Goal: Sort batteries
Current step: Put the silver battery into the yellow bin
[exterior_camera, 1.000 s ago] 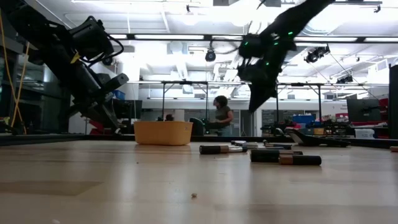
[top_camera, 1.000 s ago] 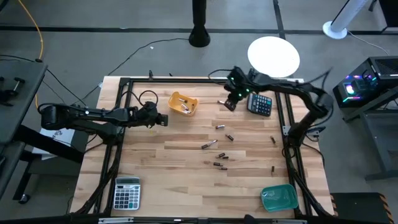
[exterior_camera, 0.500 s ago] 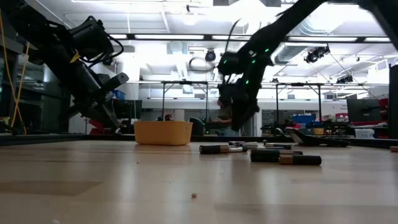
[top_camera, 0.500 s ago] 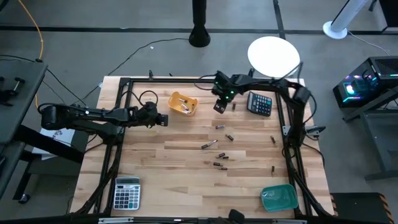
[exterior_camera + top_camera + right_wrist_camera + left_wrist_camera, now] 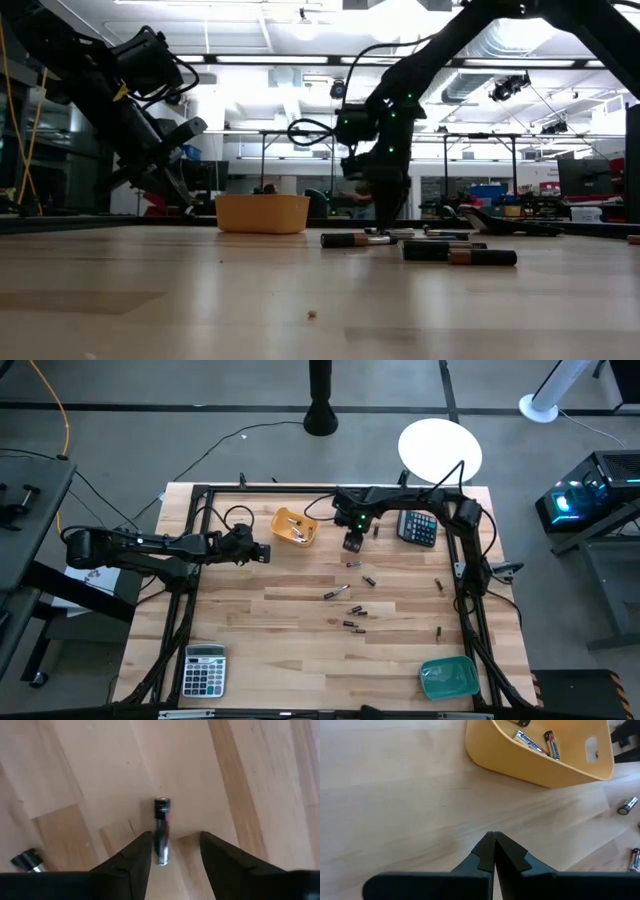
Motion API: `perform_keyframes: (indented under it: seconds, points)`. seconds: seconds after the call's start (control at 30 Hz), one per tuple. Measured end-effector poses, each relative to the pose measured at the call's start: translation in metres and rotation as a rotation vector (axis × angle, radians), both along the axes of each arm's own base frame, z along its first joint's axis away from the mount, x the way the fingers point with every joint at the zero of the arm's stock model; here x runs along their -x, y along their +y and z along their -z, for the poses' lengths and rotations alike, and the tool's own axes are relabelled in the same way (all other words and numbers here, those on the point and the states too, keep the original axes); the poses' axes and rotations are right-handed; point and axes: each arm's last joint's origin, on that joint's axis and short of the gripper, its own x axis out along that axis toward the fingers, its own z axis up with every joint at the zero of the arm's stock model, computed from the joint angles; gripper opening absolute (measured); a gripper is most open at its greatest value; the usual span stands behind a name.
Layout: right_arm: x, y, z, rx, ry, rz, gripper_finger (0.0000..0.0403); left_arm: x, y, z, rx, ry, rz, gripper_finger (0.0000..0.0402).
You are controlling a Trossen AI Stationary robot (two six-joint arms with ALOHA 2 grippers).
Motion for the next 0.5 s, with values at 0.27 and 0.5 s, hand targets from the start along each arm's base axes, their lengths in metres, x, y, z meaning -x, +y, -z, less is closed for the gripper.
perform_keyframes:
  seconds: [0.27, 0.5]
  points:
    - [-0.005, 0.009, 0.004, 0.050, 0.064, 0.031, 0.0018, 0.000, 0.000, 0.000, 0.004, 0.002, 0.020, 0.0000]
    - [-0.032, 0.000, -0.059, 0.075, -0.177, 0.072, 0.0008, -0.002, -0.005, 0.000, 0.056, -0.004, 0.132, 0.0000]
